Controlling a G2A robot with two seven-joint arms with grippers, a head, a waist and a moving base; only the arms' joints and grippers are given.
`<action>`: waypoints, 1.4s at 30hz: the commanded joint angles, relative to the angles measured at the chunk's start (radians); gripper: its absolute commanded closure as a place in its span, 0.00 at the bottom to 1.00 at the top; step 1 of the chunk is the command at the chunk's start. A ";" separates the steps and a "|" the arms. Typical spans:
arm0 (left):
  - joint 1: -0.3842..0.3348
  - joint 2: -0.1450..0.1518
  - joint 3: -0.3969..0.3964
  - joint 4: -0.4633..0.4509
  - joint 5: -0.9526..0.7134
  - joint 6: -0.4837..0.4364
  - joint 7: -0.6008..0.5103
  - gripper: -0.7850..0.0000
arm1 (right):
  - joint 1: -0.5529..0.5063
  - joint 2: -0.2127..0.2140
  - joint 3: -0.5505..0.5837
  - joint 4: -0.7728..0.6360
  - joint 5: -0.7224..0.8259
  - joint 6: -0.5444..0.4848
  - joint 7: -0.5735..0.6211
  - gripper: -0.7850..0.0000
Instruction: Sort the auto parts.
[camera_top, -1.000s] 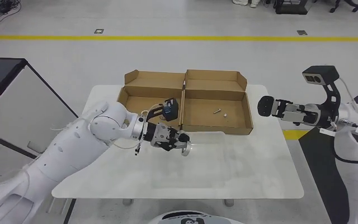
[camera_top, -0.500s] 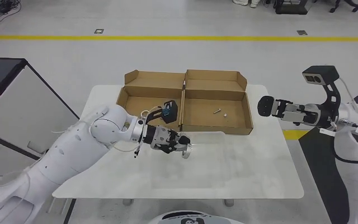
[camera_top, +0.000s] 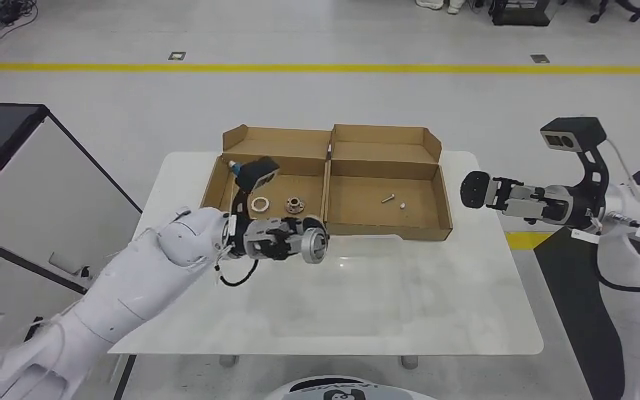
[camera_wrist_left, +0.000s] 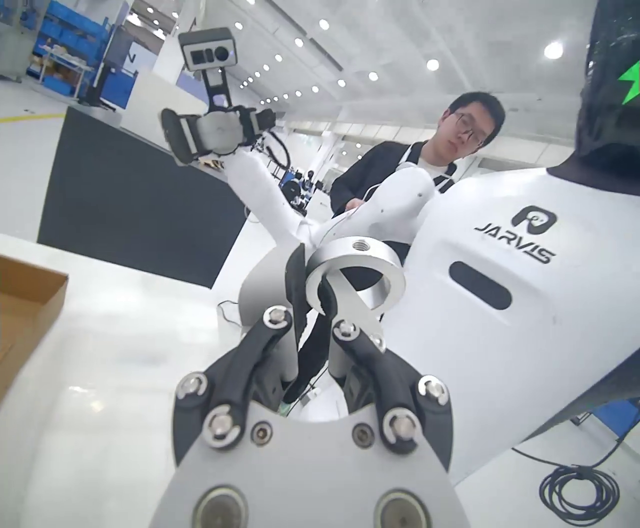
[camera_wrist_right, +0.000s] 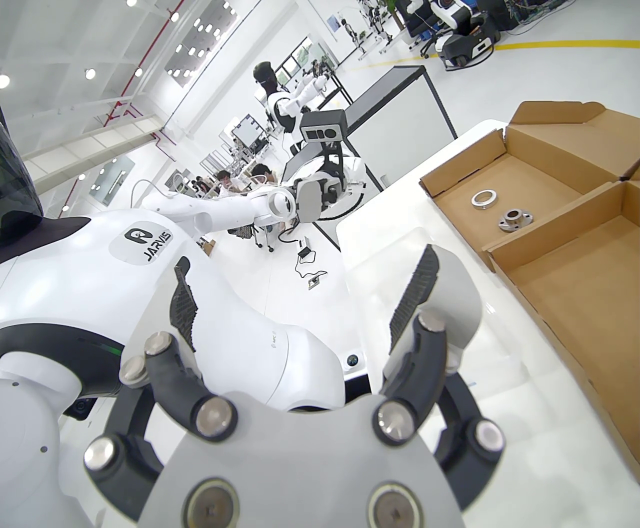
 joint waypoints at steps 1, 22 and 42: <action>0.029 -0.007 -0.036 -0.016 -0.035 0.000 -0.005 1.00 | 0.000 0.000 0.000 0.000 0.000 0.000 0.000 0.00; 0.239 -0.091 -0.303 -0.163 -0.273 0.000 -0.005 1.00 | 0.000 0.000 0.000 0.000 0.000 0.000 0.000 0.00; 0.289 -0.122 -0.348 -0.226 -0.356 0.000 -0.006 1.00 | 0.000 0.000 0.000 0.000 0.000 0.000 0.000 0.00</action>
